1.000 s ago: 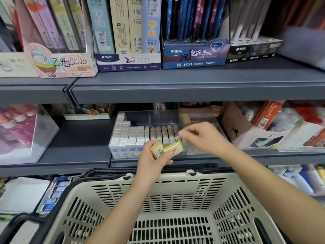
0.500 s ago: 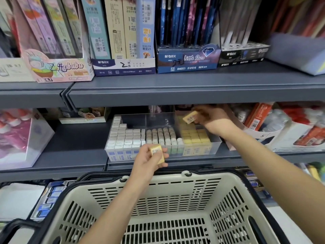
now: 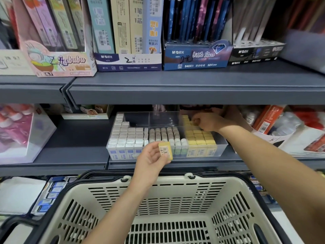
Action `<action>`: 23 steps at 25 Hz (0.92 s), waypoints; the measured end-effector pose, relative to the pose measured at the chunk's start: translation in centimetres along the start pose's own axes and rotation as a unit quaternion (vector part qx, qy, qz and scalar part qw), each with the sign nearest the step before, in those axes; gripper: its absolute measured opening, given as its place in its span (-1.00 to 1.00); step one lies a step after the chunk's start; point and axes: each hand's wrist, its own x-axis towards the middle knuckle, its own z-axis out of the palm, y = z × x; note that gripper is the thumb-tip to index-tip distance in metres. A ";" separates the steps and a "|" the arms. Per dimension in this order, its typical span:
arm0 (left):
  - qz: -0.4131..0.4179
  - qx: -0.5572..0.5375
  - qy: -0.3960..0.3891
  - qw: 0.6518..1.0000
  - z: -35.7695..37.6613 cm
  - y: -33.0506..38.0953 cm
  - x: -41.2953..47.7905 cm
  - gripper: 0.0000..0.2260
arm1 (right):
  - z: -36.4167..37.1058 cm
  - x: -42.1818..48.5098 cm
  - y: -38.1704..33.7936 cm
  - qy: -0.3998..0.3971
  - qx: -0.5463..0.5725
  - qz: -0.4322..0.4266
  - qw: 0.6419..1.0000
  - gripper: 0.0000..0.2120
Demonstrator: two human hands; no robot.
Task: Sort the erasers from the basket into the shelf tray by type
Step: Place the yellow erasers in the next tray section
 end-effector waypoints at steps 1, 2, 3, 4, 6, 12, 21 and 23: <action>0.001 0.002 0.001 1.000 0.1 0.0 0.0 -0.70 | 0.0 0.0 -0.1 -0.001 -0.007 -0.003 1.000 -0.69; 0.003 0.006 0.001 1.000 0.2 0.1 -0.1 -0.70 | -0.1 -0.3 -0.5 0.014 -0.010 -0.004 1.000 -0.69; 0.004 0.009 -0.001 1.000 0.3 0.2 -0.2 -0.70 | -0.3 -0.8 -1.1 0.049 -0.004 0.001 0.999 -0.71; 0.003 0.011 -0.001 1.000 0.4 0.3 -0.2 -0.70 | -0.6 -1.7 -1.9 0.094 0.018 0.007 0.995 -0.74; -0.002 0.014 0.000 1.000 0.5 0.3 -0.3 -0.68 | -0.7 -4.3 -4.0 0.158 0.099 -0.030 0.982 -0.78; -0.014 0.034 -0.006 0.999 0.6 0.5 0.0 -0.72 | 1.1 -10.3 -8.2 0.091 0.200 -0.172 0.960 -0.83; 0.044 0.147 -0.045 0.987 1.6 1.3 0.0 -0.72 | 1.0 -11.1 -7.0 0.098 0.283 -0.116 0.947 -0.94; 0.115 0.263 -0.014 0.958 0.9 1.6 0.2 -0.72 | 0.1 -10.5 -5.6 0.104 0.337 -0.088 0.932 -0.90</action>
